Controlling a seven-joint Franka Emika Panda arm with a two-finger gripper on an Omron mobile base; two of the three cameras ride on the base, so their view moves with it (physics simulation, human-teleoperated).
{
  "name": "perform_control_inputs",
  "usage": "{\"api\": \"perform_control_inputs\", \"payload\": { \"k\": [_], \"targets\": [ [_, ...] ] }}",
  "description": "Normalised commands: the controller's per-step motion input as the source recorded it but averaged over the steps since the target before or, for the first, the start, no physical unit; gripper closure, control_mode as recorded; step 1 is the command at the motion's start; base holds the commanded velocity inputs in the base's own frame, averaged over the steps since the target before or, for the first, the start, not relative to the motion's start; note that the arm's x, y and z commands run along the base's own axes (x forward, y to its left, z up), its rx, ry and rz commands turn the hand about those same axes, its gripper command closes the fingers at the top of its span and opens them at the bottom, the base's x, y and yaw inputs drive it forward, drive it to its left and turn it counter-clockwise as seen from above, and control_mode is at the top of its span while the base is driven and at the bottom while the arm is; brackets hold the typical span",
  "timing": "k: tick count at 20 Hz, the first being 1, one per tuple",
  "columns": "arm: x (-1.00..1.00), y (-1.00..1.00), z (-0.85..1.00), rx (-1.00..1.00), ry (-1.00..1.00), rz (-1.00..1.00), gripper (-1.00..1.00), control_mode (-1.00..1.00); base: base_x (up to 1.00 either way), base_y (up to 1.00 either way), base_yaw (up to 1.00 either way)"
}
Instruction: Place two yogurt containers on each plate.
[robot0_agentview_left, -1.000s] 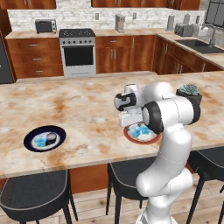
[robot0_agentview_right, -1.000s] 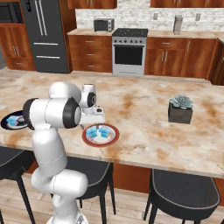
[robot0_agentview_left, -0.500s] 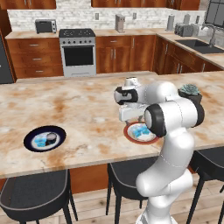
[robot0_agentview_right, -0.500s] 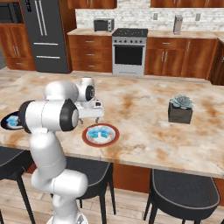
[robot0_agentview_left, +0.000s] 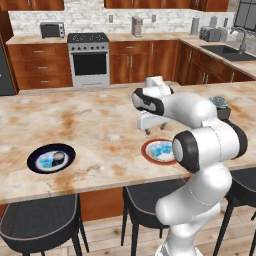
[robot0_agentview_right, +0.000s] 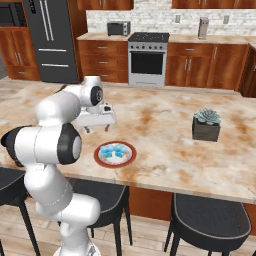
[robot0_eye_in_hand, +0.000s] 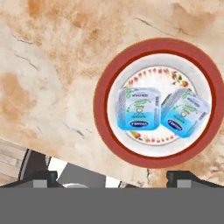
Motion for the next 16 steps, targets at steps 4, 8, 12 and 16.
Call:
{"api": "perform_control_inputs", "payload": {
  "k": [4, 8, 12, 16],
  "targets": [
    [-0.56, 0.0, 0.59, 0.0, -0.01, 0.0, -1.0, -1.0, 0.0, 0.0, 0.0],
    [-0.62, 0.0, 0.63, 0.0, -0.02, 0.0, -1.0, -1.0, 0.0, 0.0, 0.0],
    [-0.76, 0.0, 0.54, 0.0, -0.08, 0.0, -1.0, -1.0, 0.0, 0.0, 0.0],
    [-0.83, 0.0, 0.47, 0.0, -0.12, 0.0, -1.0, -1.0, 0.0, 0.0, 0.0]
  ]
}}
